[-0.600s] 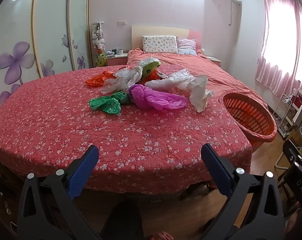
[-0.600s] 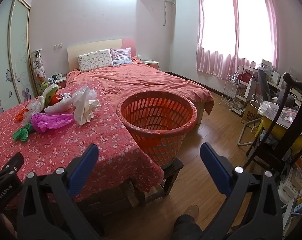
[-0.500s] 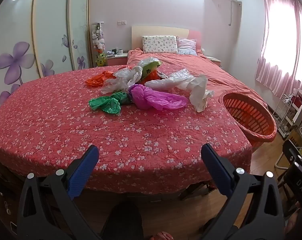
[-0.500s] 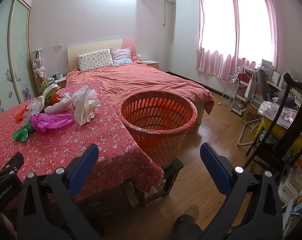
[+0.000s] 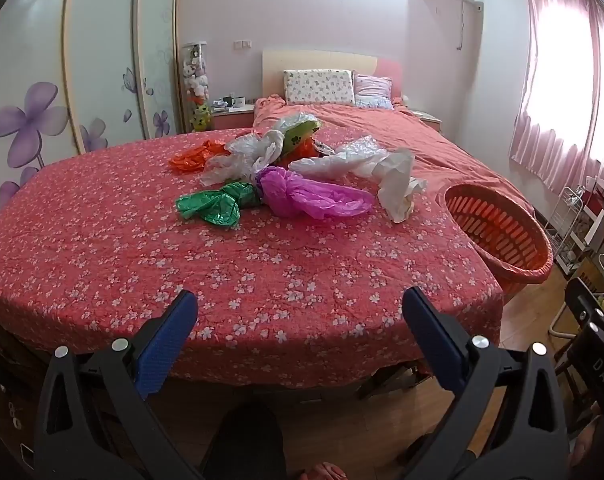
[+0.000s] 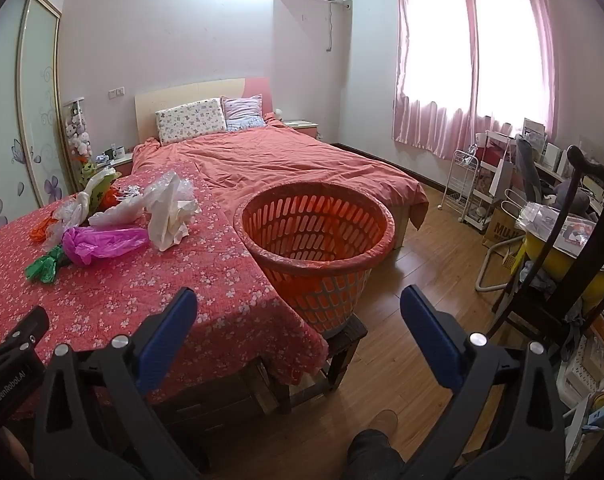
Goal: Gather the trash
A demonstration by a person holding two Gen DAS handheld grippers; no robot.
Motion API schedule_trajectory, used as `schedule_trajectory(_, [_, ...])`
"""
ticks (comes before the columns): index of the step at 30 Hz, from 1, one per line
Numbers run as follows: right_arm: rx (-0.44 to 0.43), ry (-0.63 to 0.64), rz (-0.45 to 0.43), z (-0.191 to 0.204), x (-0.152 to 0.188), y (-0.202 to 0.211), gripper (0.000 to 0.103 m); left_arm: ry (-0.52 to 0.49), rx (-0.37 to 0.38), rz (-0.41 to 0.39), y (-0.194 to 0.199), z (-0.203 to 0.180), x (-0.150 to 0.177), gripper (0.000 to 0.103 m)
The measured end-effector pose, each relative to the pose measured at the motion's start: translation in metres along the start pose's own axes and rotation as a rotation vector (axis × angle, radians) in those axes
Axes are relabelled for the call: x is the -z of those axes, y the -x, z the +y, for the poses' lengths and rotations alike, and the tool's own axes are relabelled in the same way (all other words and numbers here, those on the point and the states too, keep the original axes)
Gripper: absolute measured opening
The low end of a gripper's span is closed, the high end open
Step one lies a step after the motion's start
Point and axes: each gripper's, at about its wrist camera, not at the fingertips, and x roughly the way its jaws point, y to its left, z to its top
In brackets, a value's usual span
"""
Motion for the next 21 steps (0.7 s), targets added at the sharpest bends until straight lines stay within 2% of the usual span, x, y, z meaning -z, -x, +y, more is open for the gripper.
schedule_trajectory(21, [-0.001,-0.001,0.001,-0.0011,-0.0014,0.0005,0.099,0.0,0.001,0.004,-0.0002,0.0001,-0.0001,0.101])
